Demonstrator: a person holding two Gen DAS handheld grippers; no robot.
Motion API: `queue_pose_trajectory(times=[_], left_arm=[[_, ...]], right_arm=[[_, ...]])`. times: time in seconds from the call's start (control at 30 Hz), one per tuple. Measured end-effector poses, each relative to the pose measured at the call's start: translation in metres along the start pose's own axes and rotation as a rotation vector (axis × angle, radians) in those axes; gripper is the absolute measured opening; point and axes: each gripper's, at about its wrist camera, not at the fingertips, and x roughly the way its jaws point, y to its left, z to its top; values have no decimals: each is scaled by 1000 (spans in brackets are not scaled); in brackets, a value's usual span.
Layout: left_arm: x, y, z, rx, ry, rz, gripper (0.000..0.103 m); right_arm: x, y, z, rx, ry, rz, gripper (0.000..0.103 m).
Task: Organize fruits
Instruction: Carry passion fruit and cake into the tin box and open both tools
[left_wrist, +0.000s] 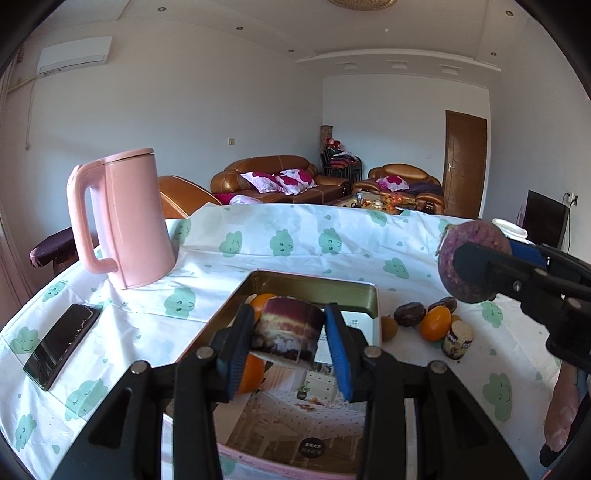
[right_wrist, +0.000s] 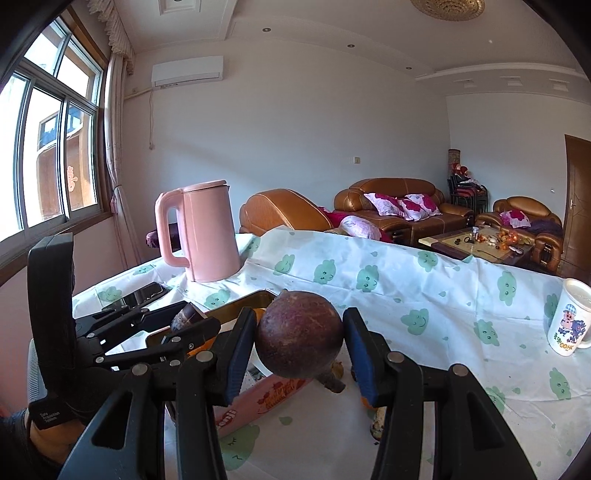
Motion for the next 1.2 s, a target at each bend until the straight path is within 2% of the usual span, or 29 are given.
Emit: queue_pose_trajectory(times=[0.4, 0.9, 1.1, 1.2], left_arm=[[5, 35, -13, -45, 55, 48, 40], [15, 51, -18, -78, 114, 68, 41], [19, 55, -21, -77, 143, 86, 41], [20, 55, -21, -81, 150, 102, 44]], right_arm=[[42, 33, -9, -16, 86, 79, 51], [78, 48, -25, -23, 202, 134, 51], [93, 53, -31, -35, 274, 151, 51], [96, 53, -33, -25, 297, 171, 51]])
